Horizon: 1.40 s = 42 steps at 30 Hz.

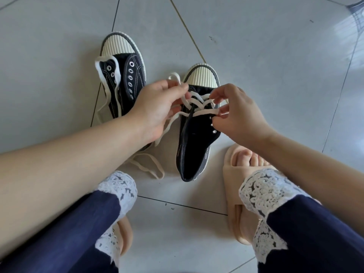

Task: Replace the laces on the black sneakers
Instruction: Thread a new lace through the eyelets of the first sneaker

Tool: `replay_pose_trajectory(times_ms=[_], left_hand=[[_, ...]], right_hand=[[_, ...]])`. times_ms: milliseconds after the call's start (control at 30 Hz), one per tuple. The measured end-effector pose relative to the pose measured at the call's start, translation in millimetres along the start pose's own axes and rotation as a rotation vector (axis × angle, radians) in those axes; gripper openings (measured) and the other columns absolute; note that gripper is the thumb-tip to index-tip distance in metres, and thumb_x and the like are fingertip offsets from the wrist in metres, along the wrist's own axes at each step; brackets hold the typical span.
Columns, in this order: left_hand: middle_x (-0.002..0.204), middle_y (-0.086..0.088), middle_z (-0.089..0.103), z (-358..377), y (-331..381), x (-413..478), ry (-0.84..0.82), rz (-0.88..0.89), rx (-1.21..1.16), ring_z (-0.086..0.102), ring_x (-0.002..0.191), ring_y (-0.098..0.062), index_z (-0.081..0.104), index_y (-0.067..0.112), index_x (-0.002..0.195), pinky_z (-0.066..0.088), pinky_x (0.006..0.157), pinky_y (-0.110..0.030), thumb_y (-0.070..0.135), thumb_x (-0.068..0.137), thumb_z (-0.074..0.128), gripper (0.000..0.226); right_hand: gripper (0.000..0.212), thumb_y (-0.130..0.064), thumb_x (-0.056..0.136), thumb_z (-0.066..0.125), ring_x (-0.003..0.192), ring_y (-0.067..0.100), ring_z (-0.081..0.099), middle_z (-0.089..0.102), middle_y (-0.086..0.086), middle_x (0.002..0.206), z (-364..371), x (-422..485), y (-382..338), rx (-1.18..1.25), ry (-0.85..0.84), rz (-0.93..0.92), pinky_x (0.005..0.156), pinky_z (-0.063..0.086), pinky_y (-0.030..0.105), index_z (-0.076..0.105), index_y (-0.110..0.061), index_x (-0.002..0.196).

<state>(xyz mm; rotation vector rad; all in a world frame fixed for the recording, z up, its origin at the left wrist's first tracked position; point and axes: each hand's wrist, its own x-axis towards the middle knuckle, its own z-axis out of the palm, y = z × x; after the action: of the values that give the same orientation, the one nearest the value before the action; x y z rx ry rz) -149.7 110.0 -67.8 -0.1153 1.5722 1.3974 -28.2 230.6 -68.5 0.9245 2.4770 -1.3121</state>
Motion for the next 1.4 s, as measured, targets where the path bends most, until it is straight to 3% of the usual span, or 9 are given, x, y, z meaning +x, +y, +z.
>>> replay_pose_trajectory(times_ms=[300,467,667,767,867,1033,1200,1300,1400], left_hand=[[0.067,0.005,0.066,15,26,-4,-0.112,0.532,0.703,0.064,0.062,-0.004,0.059,0.018,0.11,0.05,0.073,-0.016,0.013,0.077,0.07,0.035],[0.069,-0.007,0.065,31,43,-5,-0.098,0.734,0.747,0.064,0.067,-0.017,0.062,0.013,0.11,0.052,0.075,-0.034,0.016,0.076,0.07,0.035],[0.102,-0.005,0.064,32,38,4,-0.23,0.3,0.385,0.063,0.096,-0.016,0.047,0.013,0.124,0.05,0.089,-0.028,0.027,0.097,0.04,0.031],[0.083,-0.009,0.065,25,26,3,-0.328,0.05,0.318,0.063,0.07,-0.016,0.053,0.005,0.11,0.053,0.072,-0.022,0.016,0.099,0.034,0.025],[0.062,0.006,0.061,19,23,5,-0.355,0.151,0.488,0.053,0.054,-0.002,0.064,0.008,0.091,0.047,0.061,-0.015,0.005,0.093,0.048,0.017],[0.065,0.007,0.064,-5,19,10,-0.028,0.363,0.554,0.063,0.063,-0.011,0.065,0.025,0.078,0.056,0.07,-0.033,0.009,0.086,0.06,0.02],[0.067,-0.001,0.058,-23,6,5,0.246,0.178,0.158,0.066,0.064,-0.015,0.058,0.014,0.079,0.055,0.07,-0.033,-0.002,0.087,0.049,0.02],[0.077,0.0,0.055,-24,8,-3,0.191,0.191,0.232,0.059,0.074,-0.011,0.057,0.018,0.077,0.053,0.078,-0.027,-0.006,0.081,0.046,0.026],[0.09,0.012,0.057,-20,21,-13,0.005,0.353,0.682,0.052,0.083,0.008,0.056,0.029,0.088,0.038,0.074,-0.002,0.011,0.07,0.052,0.026]], right_hand=[[0.034,0.001,0.078,0.062,0.072,0.004,0.054,0.063,-0.007,0.088,-24,5,-12,0.367,-0.113,0.114,0.076,0.045,0.019,0.063,-0.033,0.084],[0.011,-0.019,0.078,0.069,0.073,0.009,0.053,0.061,-0.009,0.077,-8,8,-28,0.143,-0.181,0.038,0.074,0.042,0.025,0.062,-0.028,0.075],[0.011,-0.006,0.085,0.062,0.069,0.008,0.06,0.068,-0.003,0.074,-22,13,-30,0.559,-0.096,0.151,0.068,0.048,0.02,0.066,-0.016,0.081],[0.017,-0.004,0.09,0.055,0.065,0.005,0.061,0.069,-0.005,0.071,-42,14,-25,0.722,-0.112,0.142,0.056,0.043,0.013,0.064,-0.016,0.082],[0.02,-0.011,0.092,0.052,0.064,0.001,0.058,0.069,-0.009,0.075,-56,18,-22,0.803,-0.096,0.186,0.053,0.037,0.012,0.063,-0.023,0.08],[0.014,-0.013,0.085,0.054,0.059,0.003,0.05,0.063,-0.008,0.073,-62,19,-16,1.101,-0.165,0.204,0.049,0.036,0.013,0.061,-0.023,0.078],[0.015,-0.007,0.083,0.049,0.059,0.005,0.051,0.063,-0.006,0.07,-53,12,-5,1.188,-0.241,0.217,0.054,0.04,0.013,0.057,-0.019,0.079],[0.022,0.003,0.089,0.043,0.061,0.006,0.056,0.065,-0.004,0.071,-52,7,-2,1.084,-0.231,0.169,0.058,0.045,0.014,0.057,-0.013,0.082],[0.025,0.009,0.089,0.042,0.066,0.006,0.06,0.067,-0.001,0.072,-43,1,-6,0.979,-0.292,0.083,0.063,0.049,0.014,0.058,-0.008,0.081]])
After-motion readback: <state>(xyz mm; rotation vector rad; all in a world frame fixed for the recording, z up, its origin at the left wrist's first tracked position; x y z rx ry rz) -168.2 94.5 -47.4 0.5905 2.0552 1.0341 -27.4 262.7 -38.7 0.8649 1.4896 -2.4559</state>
